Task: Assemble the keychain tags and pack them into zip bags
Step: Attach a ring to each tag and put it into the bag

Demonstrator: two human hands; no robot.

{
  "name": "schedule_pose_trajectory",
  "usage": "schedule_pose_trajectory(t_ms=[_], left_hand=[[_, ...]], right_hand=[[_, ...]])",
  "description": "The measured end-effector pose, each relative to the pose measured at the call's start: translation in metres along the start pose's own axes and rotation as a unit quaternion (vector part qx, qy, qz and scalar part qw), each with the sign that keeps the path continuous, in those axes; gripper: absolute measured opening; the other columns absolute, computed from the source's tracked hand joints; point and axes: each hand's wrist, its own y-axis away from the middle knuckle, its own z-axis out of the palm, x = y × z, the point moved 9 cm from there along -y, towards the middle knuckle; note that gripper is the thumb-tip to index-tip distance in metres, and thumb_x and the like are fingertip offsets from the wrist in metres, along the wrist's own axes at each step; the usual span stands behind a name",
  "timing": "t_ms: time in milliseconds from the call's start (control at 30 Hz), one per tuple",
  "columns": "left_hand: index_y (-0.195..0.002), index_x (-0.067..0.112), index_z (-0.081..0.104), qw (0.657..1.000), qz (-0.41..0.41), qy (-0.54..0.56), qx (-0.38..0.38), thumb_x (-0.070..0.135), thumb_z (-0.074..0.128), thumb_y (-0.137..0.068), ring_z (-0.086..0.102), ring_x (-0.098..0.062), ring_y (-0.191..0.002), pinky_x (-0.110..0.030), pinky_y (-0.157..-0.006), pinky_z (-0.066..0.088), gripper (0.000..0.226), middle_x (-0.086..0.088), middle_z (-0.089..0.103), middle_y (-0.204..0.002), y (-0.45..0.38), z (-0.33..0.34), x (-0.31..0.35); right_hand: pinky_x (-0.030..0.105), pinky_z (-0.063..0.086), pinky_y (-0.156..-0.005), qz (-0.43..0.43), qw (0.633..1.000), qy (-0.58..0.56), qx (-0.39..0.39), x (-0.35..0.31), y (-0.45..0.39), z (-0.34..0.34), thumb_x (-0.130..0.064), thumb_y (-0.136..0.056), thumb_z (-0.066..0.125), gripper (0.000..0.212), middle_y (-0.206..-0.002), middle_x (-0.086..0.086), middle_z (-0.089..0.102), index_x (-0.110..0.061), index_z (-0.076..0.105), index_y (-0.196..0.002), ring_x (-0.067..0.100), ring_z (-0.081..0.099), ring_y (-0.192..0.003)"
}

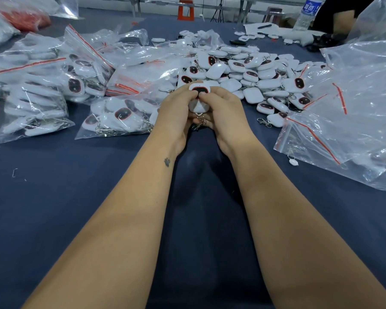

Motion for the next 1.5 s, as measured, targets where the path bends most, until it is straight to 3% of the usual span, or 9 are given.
schedule_pose_trajectory(t_ms=[300,800,967,1100,1233,1300,1367,1433,1500], left_hand=[[-0.086,0.019,0.071,1.0,-0.003,-0.016,-0.001,0.006,0.048,-0.09,0.052,-0.005,-0.048,-0.017,-0.046,0.041,0.027,0.006,0.063,-0.062,0.001,0.001,0.0],[-0.091,0.013,0.072,0.999,0.008,-0.041,0.016,0.004,0.048,-0.095,0.061,-0.016,-0.07,-0.024,-0.053,0.047,0.026,-0.005,0.068,-0.079,-0.001,-0.003,0.0],[-0.099,0.01,0.072,0.998,0.004,-0.054,0.031,0.005,0.049,-0.095,0.059,-0.01,-0.06,-0.021,-0.048,0.044,0.024,0.0,0.066,-0.071,-0.004,-0.007,-0.001],[-0.087,0.014,0.072,0.998,0.016,-0.047,0.033,0.004,0.047,-0.095,0.053,-0.005,-0.048,-0.02,-0.046,0.04,0.028,0.007,0.061,-0.056,-0.002,-0.005,-0.001],[-0.109,0.008,0.07,0.998,0.015,-0.026,0.051,0.009,0.05,-0.094,0.057,-0.011,-0.061,-0.023,-0.053,0.045,0.025,-0.001,0.067,-0.08,-0.001,-0.006,0.002],[-0.108,0.011,0.071,0.996,0.059,-0.017,0.068,0.005,0.048,-0.094,0.066,-0.01,-0.08,-0.023,-0.067,0.051,0.027,0.0,0.072,-0.096,0.0,-0.008,0.014],[-0.094,0.018,0.071,0.986,0.131,-0.028,0.1,0.0,0.046,-0.092,0.067,-0.004,-0.091,-0.021,-0.077,0.054,0.031,0.005,0.072,-0.096,0.007,-0.014,0.032],[-0.085,0.02,0.069,0.96,0.208,-0.098,0.158,-0.003,0.044,-0.087,0.067,-0.009,-0.093,-0.026,-0.08,0.056,0.034,0.007,0.071,-0.089,0.02,-0.024,0.051],[-0.081,0.025,0.066,0.914,0.256,-0.219,0.227,-0.001,0.041,-0.082,0.064,-0.01,-0.09,-0.024,-0.082,0.052,0.036,0.015,0.067,-0.082,0.032,-0.034,0.067]], right_hand=[[0.025,0.05,-0.057,-0.01,1.0,-0.002,0.005,-0.002,0.002,-0.001,-0.004,-0.094,0.052,0.02,-0.072,0.007,0.062,-0.012,0.065,-0.082,0.015,0.057,-0.062],[0.025,0.048,-0.054,0.008,0.999,-0.041,-0.005,-0.002,0.002,0.002,-0.001,-0.091,0.049,0.024,-0.058,0.0,0.062,-0.01,0.061,-0.073,0.013,0.058,-0.053],[0.026,0.048,-0.054,0.008,1.0,-0.027,0.001,-0.001,0.001,0.0,-0.001,-0.09,0.051,0.023,-0.06,0.0,0.06,-0.012,0.06,-0.072,0.013,0.057,-0.054],[0.026,0.048,-0.054,0.0,1.0,-0.016,0.002,-0.001,0.001,0.001,-0.001,-0.092,0.052,0.024,-0.054,-0.006,0.06,-0.013,0.06,-0.072,0.01,0.056,-0.052],[0.027,0.05,-0.058,-0.011,1.0,-0.013,0.019,-0.002,-0.001,-0.001,-0.005,-0.094,0.051,0.018,-0.066,0.0,0.065,-0.011,0.062,-0.08,0.015,0.058,-0.06],[0.033,0.051,-0.071,-0.029,0.999,-0.016,0.041,-0.004,-0.002,-0.006,-0.007,-0.095,0.051,0.018,-0.078,0.003,0.066,-0.015,0.064,-0.084,0.018,0.061,-0.074],[0.038,0.048,-0.082,-0.049,0.997,-0.018,0.061,-0.007,-0.002,-0.012,-0.011,-0.095,0.055,0.015,-0.089,0.005,0.066,-0.02,0.065,-0.088,0.02,0.058,-0.086],[0.029,0.047,-0.078,-0.059,0.995,-0.016,0.074,-0.009,-0.001,-0.016,-0.016,-0.095,0.06,0.011,-0.09,-0.002,0.068,-0.025,0.066,-0.093,0.011,0.06,-0.083],[0.019,0.046,-0.074,-0.067,0.994,-0.02,0.081,-0.011,-0.001,-0.019,-0.019,-0.095,0.062,0.009,-0.081,-0.013,0.068,-0.027,0.065,-0.097,0.001,0.06,-0.075]])
